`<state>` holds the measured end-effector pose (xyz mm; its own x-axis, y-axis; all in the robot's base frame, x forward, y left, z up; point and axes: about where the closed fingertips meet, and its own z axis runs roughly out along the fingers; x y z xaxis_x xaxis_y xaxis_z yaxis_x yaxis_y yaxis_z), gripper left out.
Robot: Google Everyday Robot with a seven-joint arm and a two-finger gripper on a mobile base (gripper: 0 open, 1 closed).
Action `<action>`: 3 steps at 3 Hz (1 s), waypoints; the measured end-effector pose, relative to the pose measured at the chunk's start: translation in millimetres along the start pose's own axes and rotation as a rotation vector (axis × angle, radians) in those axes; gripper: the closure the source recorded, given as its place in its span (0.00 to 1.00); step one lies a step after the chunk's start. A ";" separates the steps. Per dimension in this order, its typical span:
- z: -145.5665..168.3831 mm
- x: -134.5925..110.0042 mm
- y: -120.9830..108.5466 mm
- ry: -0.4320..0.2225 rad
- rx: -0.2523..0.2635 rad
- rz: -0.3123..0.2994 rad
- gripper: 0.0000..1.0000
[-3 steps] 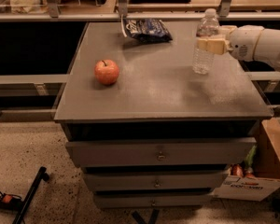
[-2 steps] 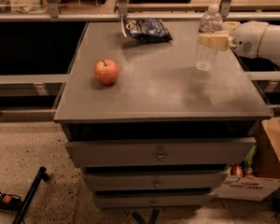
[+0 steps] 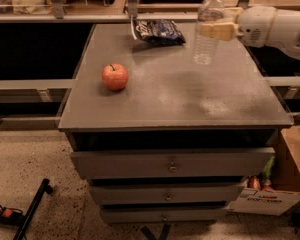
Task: Move water bottle near apple
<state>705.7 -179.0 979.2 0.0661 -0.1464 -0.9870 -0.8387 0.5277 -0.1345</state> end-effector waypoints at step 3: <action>63.4 -3.4 25.2 0.027 -0.229 -0.019 1.00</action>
Offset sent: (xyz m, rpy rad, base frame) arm 0.0275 0.0806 -0.0160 -0.0833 0.0800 0.3055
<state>718.6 -112.2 973.6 0.0710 -0.1789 -0.9813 -0.9384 0.3216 -0.1266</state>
